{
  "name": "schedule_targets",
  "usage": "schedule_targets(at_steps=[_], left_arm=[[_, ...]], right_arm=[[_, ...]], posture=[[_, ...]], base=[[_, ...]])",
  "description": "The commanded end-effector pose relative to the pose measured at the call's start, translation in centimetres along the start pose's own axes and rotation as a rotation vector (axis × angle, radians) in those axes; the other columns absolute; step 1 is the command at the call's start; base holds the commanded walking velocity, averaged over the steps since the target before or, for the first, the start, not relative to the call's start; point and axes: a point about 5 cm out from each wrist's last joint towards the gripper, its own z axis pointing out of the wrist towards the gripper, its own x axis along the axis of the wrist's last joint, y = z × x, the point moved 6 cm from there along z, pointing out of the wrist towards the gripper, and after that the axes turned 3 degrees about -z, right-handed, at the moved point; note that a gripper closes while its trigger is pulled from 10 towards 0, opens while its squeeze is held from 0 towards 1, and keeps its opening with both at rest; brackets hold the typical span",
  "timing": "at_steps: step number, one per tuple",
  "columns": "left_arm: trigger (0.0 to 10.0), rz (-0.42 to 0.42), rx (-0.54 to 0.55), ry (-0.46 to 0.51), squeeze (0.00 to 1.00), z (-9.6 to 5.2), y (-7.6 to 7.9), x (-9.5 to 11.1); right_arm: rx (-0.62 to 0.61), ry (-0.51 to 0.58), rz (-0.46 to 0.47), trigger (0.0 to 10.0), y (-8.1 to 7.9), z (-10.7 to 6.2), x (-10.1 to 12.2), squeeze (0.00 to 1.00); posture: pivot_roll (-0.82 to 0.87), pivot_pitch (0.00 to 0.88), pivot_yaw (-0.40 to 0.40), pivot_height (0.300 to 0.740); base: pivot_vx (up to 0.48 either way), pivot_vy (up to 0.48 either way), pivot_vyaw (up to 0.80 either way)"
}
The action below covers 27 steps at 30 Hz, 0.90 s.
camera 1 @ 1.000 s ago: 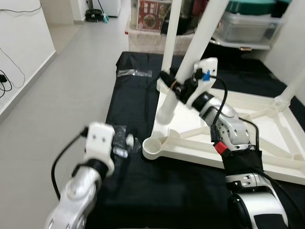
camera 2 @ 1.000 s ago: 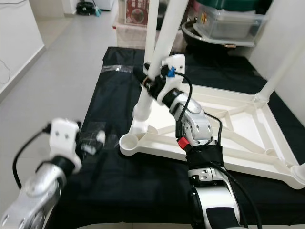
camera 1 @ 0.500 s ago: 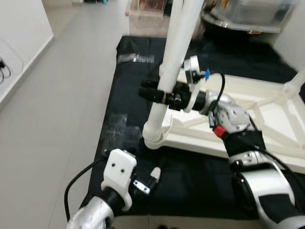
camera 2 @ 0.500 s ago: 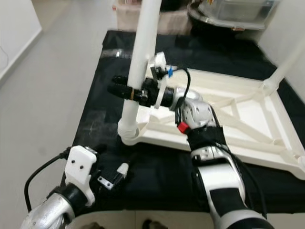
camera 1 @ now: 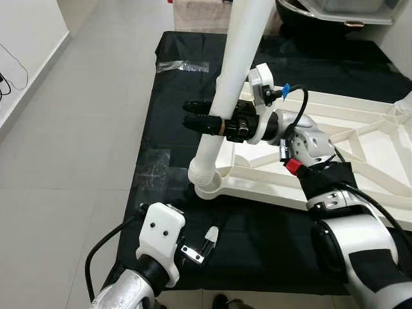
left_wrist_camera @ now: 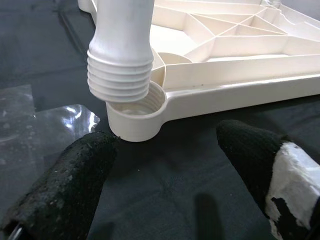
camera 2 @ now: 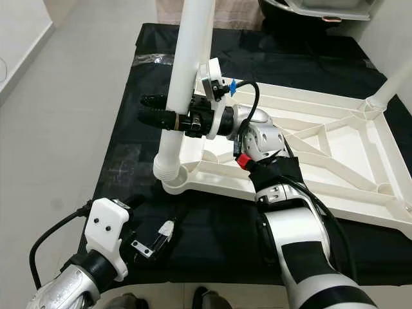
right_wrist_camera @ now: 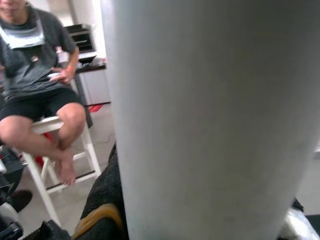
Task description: Building children table
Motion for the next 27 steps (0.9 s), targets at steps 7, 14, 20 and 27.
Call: schedule_targets(at_steps=[7,14,20,27], left_arm=[[10.0,0.009,-0.006,-0.018,0.00,-0.4,0.4,-0.1],[10.0,0.006,-0.005,-0.021,0.00,-0.4,0.5,-0.1],[10.0,0.014,0.000,-0.026,0.00,-0.5,0.4,-0.2],[10.0,0.019,0.005,-0.030,0.00,-0.6,0.3,-0.2]], right_arm=[[0.070,-0.095,-0.086,10.0,-0.5,-0.2,-0.4,0.00],[0.117,-0.182,-0.080,10.0,-1.2,-0.2,-2.2,0.00],[0.186,-0.229,-0.075,10.0,-2.3,-0.1,-3.5,0.00],[0.249,-0.212,-0.069,10.0,-3.3,0.3,-3.7,0.00]], posture=[[0.16,0.233,-0.075,0.740],[0.16,0.236,-0.075,0.740],[0.17,0.243,-0.073,0.740],[0.17,0.244,-0.072,0.740]], base=[[0.000,0.000,0.00],[0.000,0.000,0.00],[0.000,0.000,0.00],[0.000,0.000,0.00]])
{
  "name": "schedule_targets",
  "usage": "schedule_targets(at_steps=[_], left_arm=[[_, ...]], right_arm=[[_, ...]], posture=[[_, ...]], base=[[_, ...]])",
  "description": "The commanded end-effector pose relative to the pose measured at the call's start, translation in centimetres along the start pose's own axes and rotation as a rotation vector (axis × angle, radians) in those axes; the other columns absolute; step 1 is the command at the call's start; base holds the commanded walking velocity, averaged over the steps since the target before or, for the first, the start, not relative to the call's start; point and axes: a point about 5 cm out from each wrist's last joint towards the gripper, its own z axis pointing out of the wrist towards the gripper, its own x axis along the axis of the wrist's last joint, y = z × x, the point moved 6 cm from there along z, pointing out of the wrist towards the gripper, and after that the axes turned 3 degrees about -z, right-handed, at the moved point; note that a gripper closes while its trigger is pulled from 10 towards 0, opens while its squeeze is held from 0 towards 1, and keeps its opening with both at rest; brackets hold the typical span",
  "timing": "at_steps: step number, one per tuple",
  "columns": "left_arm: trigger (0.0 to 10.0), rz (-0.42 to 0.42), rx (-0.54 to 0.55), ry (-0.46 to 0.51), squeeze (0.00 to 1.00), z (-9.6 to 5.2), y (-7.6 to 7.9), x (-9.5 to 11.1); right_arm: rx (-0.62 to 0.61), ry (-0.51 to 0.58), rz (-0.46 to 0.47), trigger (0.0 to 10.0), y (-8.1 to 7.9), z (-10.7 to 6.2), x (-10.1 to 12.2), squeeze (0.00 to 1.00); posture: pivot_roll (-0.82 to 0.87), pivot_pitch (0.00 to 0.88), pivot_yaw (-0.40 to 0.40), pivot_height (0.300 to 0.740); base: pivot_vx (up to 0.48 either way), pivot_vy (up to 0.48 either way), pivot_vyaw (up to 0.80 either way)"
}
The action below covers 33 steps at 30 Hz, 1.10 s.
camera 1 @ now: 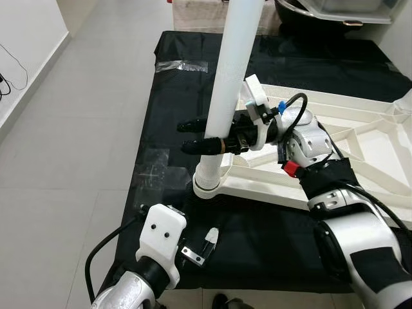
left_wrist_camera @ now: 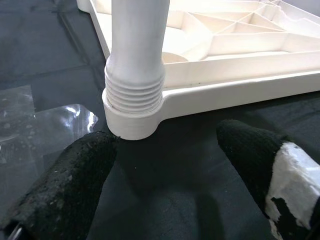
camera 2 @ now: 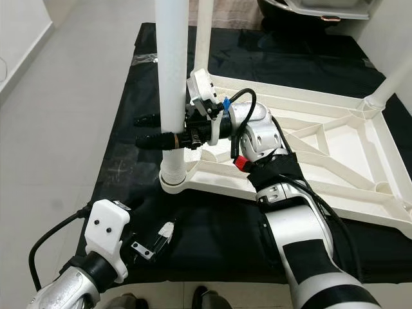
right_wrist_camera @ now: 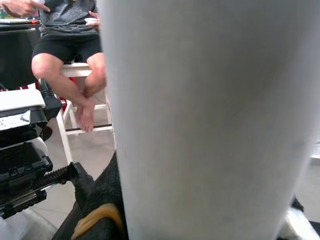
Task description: Building children table
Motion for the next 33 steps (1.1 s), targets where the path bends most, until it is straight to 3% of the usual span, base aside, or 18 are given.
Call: schedule_targets(at_steps=[1,7,15,21,33], left_arm=[[10.0,0.005,-0.003,-0.019,0.00,-0.3,0.1,-0.2],[10.0,0.009,0.004,-0.017,0.00,-0.3,0.0,-0.1],[10.0,0.013,0.015,-0.007,0.00,-0.1,-0.2,0.1],[10.0,0.023,0.030,0.000,0.00,0.0,-0.8,0.3],[10.0,0.048,0.049,0.007,0.00,0.1,-1.8,0.5]], right_arm=[[0.068,-0.032,0.067,10.0,-1.3,0.4,-1.7,0.00],[0.076,-0.028,0.090,10.0,-1.6,0.8,-2.3,0.00],[-0.086,-0.070,0.147,10.0,-0.2,1.6,-4.7,0.00],[-0.122,-0.065,0.179,10.0,-0.2,1.5,-5.2,0.00],[-0.202,-0.092,0.170,10.0,-0.5,1.5,-6.2,0.00]], posture=[[0.17,0.244,-0.069,0.740],[0.17,0.247,-0.069,0.740],[0.17,0.246,-0.070,0.740],[0.16,0.246,-0.067,0.740],[0.16,0.245,-0.063,0.740]], base=[[0.000,0.000,0.00],[0.000,0.000,0.00],[0.000,0.000,0.00],[0.000,0.000,0.00],[0.000,0.000,0.00]])
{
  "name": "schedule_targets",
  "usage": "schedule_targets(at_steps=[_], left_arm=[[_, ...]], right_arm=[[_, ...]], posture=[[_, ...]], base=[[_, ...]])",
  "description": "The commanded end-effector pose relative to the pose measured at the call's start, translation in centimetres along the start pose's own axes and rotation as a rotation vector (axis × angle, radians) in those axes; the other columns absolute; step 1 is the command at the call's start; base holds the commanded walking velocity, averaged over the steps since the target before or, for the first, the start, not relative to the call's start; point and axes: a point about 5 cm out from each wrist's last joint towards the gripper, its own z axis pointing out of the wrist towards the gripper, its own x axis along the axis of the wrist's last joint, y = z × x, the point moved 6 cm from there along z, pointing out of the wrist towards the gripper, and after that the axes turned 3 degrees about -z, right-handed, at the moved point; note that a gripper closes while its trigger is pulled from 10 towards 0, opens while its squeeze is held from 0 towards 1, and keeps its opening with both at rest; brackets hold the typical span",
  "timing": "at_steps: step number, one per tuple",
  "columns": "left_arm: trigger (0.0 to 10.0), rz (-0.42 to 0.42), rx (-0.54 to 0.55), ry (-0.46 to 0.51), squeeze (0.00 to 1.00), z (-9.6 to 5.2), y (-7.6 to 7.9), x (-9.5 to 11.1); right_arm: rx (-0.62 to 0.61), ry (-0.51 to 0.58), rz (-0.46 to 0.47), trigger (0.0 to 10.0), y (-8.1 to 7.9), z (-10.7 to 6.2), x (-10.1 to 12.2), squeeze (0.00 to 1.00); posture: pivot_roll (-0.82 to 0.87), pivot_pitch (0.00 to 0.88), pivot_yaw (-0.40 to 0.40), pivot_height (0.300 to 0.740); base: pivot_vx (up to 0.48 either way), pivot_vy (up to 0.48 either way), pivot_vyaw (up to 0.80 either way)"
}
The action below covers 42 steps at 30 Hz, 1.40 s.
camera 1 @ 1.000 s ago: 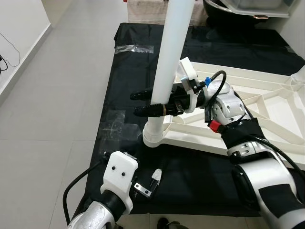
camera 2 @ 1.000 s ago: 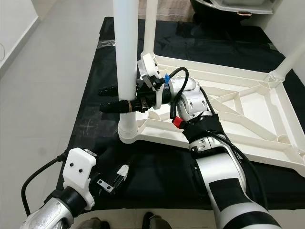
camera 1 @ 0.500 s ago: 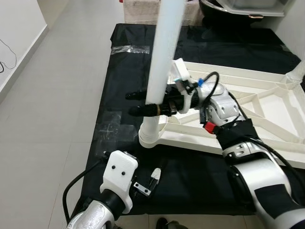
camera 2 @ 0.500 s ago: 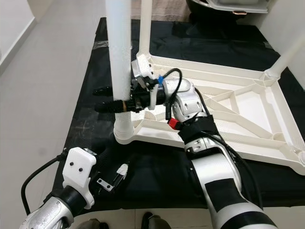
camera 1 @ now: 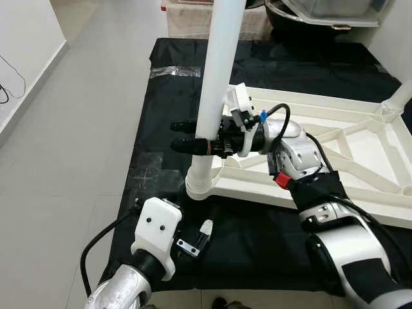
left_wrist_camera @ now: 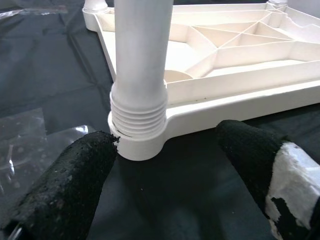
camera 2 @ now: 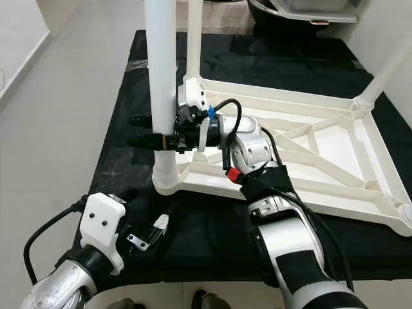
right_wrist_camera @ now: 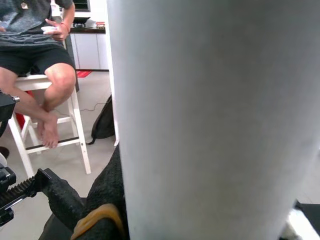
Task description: Building children table
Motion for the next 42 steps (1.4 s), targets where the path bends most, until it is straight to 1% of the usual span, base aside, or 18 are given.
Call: schedule_targets(at_steps=[1,3,7,14,22,23,24,25,27,28,30,32,33,37,38,39,41,42], left_arm=[[10.0,0.011,0.000,-0.018,0.00,-0.1,-0.3,-0.4],[10.0,0.019,0.007,-0.012,0.00,0.1,-0.6,-0.2],[10.0,0.022,0.011,-0.010,0.00,0.1,-0.7,-0.2],[10.0,0.030,0.018,-0.011,0.00,0.1,-1.0,-0.2],[10.0,0.028,0.021,-0.008,0.00,0.1,-1.1,-0.2],[10.0,0.028,0.022,-0.007,0.00,0.2,-1.1,-0.1],[10.0,0.028,0.022,-0.007,0.00,0.2,-1.1,-0.1],[10.0,0.028,0.024,-0.006,0.00,0.2,-1.1,-0.1],[10.0,0.028,0.024,-0.006,0.00,0.2,-1.1,-0.1],[10.0,0.030,0.026,-0.005,0.00,0.2,-1.2,-0.1],[10.0,0.030,0.026,-0.005,0.00,0.2,-1.2,-0.1],[10.0,0.033,0.029,-0.003,0.00,0.3,-1.4,0.0],[10.0,0.033,0.029,-0.003,0.00,0.3,-1.4,0.0],[10.0,0.037,0.031,-0.003,0.00,0.2,-1.5,0.0],[10.0,0.043,0.036,-0.003,0.00,0.3,-1.8,0.0],[10.0,0.043,0.036,-0.003,0.00,0.3,-1.8,0.0],[10.0,0.051,0.039,-0.002,0.00,0.3,-2.1,0.0],[10.0,0.051,0.039,-0.002,0.00,0.3,-2.1,0.0]], right_arm=[[-0.030,-0.126,0.123,10.0,-1.2,0.0,-4.8,0.00],[-0.082,-0.148,0.128,10.0,-1.0,0.3,-5.2,0.00],[-0.113,-0.162,0.129,10.0,-1.0,0.5,-5.4,0.00],[-0.144,-0.220,0.147,10.0,-1.3,1.8,-6.1,0.00],[-0.169,-0.243,0.158,10.0,-1.3,2.2,-6.5,0.00],[-0.221,-0.265,0.172,10.0,-0.9,2.4,-6.9,0.00],[-0.221,-0.265,0.172,10.0,-0.9,2.4,-6.9,0.00],[-0.301,-0.293,0.207,10.0,-0.2,2.4,-7.7,0.00],[-0.301,-0.293,0.207,10.0,-0.2,2.4,-7.7,0.00],[-0.373,-0.317,0.233,10.0,0.4,2.2,-8.2,0.00],[-0.373,-0.317,0.233,10.0,0.4,2.2,-8.2,0.00],[-0.500,-0.356,0.269,10.0,1.4,1.7,-9.2,0.00],[-0.500,-0.356,0.269,10.0,1.4,1.7,-9.2,0.00],[-0.589,-0.363,0.277,10.0,2.0,1.2,-9.4,0.00],[-0.678,-0.352,0.282,10.0,2.6,0.6,-9.4,0.00],[-0.678,-0.352,0.282,10.0,2.6,0.6,-9.4,0.00],[-0.761,-0.330,0.260,10.0,3.3,-0.1,-8.9,0.00],[-0.761,-0.330,0.260,10.0,3.3,-0.1,-8.9,0.00]], posture=[[0.16,0.246,-0.065,0.740],[0.16,0.246,-0.066,0.740],[0.16,0.247,-0.066,0.740],[0.15,0.252,-0.069,0.740],[0.15,0.253,-0.074,0.740],[0.15,0.254,-0.073,0.740],[0.15,0.254,-0.073,0.740],[0.14,0.256,-0.077,0.740],[0.14,0.256,-0.077,0.740],[0.14,0.256,-0.077,0.740],[0.14,0.256,-0.077,0.740],[0.15,0.259,-0.076,0.740],[0.15,0.259,-0.076,0.740],[0.14,0.261,-0.078,0.740],[0.14,0.261,-0.078,0.740],[0.14,0.261,-0.078,0.740],[0.14,0.261,-0.078,0.740],[0.14,0.261,-0.078,0.740]], base=[[0.000,0.000,0.00],[0.000,0.000,0.00],[0.000,0.000,0.00],[0.000,0.000,0.00],[0.000,0.000,0.00],[0.000,0.000,0.00],[0.000,0.000,0.00],[0.000,0.000,0.00],[0.000,0.000,0.00],[0.000,0.000,0.00],[0.000,0.000,0.00],[0.000,0.000,0.00],[0.000,0.000,0.00],[0.000,0.000,0.00],[0.000,0.000,0.00],[0.000,0.000,0.00],[0.000,0.000,0.00],[0.000,0.000,0.00]])
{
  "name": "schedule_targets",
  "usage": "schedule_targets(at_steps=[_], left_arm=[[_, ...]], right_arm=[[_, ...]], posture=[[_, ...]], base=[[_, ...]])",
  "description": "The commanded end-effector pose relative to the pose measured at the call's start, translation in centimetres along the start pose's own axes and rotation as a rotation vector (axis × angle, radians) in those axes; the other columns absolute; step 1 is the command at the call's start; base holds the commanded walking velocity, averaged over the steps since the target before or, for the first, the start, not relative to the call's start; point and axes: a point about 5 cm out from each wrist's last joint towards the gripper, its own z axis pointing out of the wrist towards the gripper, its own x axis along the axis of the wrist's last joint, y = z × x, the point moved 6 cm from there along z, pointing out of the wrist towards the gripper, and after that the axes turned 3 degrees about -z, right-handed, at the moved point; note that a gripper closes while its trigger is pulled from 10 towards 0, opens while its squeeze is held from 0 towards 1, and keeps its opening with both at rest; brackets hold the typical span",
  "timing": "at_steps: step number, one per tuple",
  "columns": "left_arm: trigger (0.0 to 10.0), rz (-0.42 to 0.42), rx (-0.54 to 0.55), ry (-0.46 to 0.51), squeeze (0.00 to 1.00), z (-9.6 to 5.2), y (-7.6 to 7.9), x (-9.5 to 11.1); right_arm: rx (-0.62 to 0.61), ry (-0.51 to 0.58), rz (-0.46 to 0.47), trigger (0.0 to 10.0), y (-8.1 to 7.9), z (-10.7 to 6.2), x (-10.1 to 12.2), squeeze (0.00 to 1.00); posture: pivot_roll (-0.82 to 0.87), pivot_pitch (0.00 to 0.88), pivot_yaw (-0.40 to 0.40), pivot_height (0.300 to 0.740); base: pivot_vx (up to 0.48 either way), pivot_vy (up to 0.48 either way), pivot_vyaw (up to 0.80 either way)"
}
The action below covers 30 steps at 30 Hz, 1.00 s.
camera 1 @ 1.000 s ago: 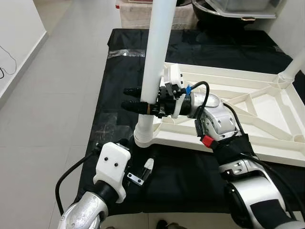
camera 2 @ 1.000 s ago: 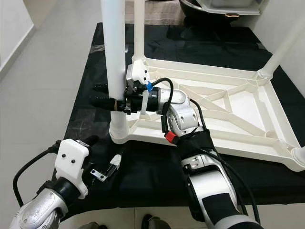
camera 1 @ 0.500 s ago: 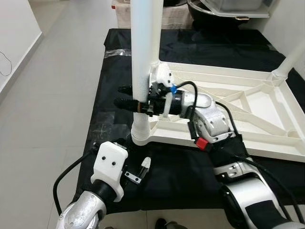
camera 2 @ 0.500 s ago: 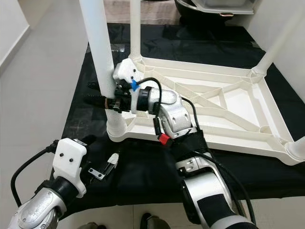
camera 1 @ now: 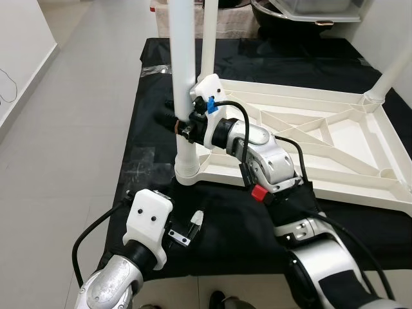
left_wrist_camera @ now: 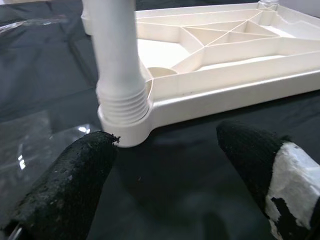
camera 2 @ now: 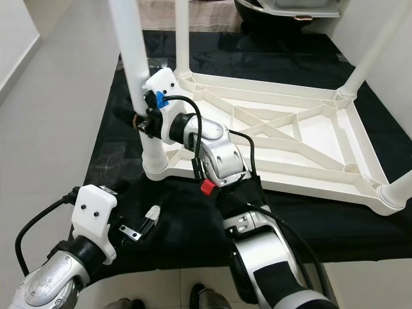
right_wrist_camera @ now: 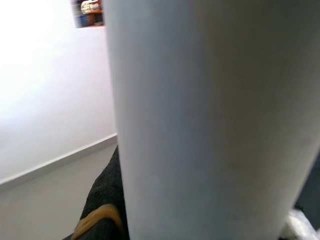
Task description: Building children table
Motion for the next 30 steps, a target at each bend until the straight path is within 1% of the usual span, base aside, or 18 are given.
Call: schedule_targets(at_steps=[1,2,3,7,9,15,16,17,18,19,20,23,25,28,29,30], left_arm=[[10.0,0.007,-0.002,-0.019,0.00,-0.1,-0.2,-0.5],[10.0,0.007,-0.002,-0.019,0.00,-0.1,-0.2,-0.5],[10.0,0.014,0.002,-0.018,0.00,0.0,-0.4,-0.5],[10.0,0.019,0.004,-0.017,0.00,0.1,-0.6,-0.5],[10.0,0.023,0.005,-0.017,0.00,0.1,-0.7,-0.5],[10.0,0.025,0.004,-0.017,0.00,0.0,-0.7,-0.5],[10.0,0.024,0.005,-0.016,0.00,0.0,-0.7,-0.5],[10.0,0.024,0.004,-0.014,0.00,0.0,-0.7,-0.4],[10.0,0.024,0.004,-0.014,0.00,0.0,-0.7,-0.4],[10.0,0.024,0.004,-0.014,0.00,0.0,-0.7,-0.4],[10.0,0.024,0.004,-0.014,0.00,0.0,-0.7,-0.4],[10.0,0.033,0.003,-0.012,0.00,0.1,-0.9,-0.3],[10.0,0.033,0.003,-0.012,0.00,0.1,-0.9,-0.3],[10.0,0.037,0.004,-0.009,0.00,0.1,-1.0,-0.3],[10.0,0.037,0.004,-0.009,0.00,0.1,-1.0,-0.3],[10.0,0.038,0.004,-0.008,0.00,0.1,-1.1,-0.3]], right_arm=[[-0.095,-0.257,0.097,10.0,1.0,-1.7,-7.7,0.00],[-0.095,-0.257,0.097,10.0,1.0,-1.7,-7.7,0.00],[-0.146,-0.231,0.103,10.0,1.4,-2.0,-7.2,0.00],[-0.170,-0.214,0.093,10.0,1.5,-2.2,-7.0,0.00],[-0.172,-0.202,0.058,10.0,1.1,-2.4,-6.9,0.00],[-0.187,-0.208,0.045,10.0,0.8,-2.6,-7.0,0.00],[-0.213,-0.226,0.048,10.0,0.9,-2.6,-7.2,0.00],[-0.272,-0.239,0.064,10.0,1.4,-2.7,-7.4,0.00],[-0.272,-0.239,0.064,10.0,1.4,-2.7,-7.4,0.00],[-0.315,-0.247,0.077,10.0,1.8,-2.8,-7.5,0.00],[-0.315,-0.247,0.077,10.0,1.8,-2.8,-7.5,0.00],[-0.514,-0.261,0.068,10.0,3.9,-3.4,-7.4,0.00],[-0.514,-0.261,0.068,10.0,3.9,-3.4,-7.4,0.00],[-0.629,-0.273,0.076,10.0,4.8,-4.2,-7.4,0.00],[-0.629,-0.273,0.076,10.0,4.8,-4.2,-7.4,0.00],[-0.688,-0.279,0.073,10.0,5.1,-4.6,-7.5,0.00]], posture=[[0.14,0.261,-0.078,0.740],[0.14,0.261,-0.078,0.740],[0.14,0.259,-0.074,0.740],[0.14,0.256,-0.073,0.740],[0.14,0.255,-0.070,0.740],[0.14,0.251,-0.070,0.740],[0.14,0.250,-0.070,0.740],[0.14,0.249,-0.067,0.740],[0.14,0.249,-0.067,0.740],[0.14,0.249,-0.067,0.740],[0.14,0.249,-0.067,0.740],[0.14,0.247,-0.069,0.740],[0.14,0.247,-0.069,0.740],[0.14,0.245,-0.070,0.740],[0.14,0.245,-0.070,0.740],[0.14,0.245,-0.071,0.740]], base=[[0.000,0.000,0.00],[0.000,0.000,0.00],[0.000,0.000,0.00],[0.000,0.000,0.00],[0.000,0.000,0.00],[0.000,0.000,0.00],[0.000,0.000,0.00],[0.000,0.000,0.00],[0.000,0.000,0.00],[0.000,0.000,0.00],[0.000,0.000,0.00],[0.000,0.000,0.00],[0.000,0.000,0.00],[0.000,0.000,0.00],[0.000,0.000,0.00],[0.000,0.000,0.00]])
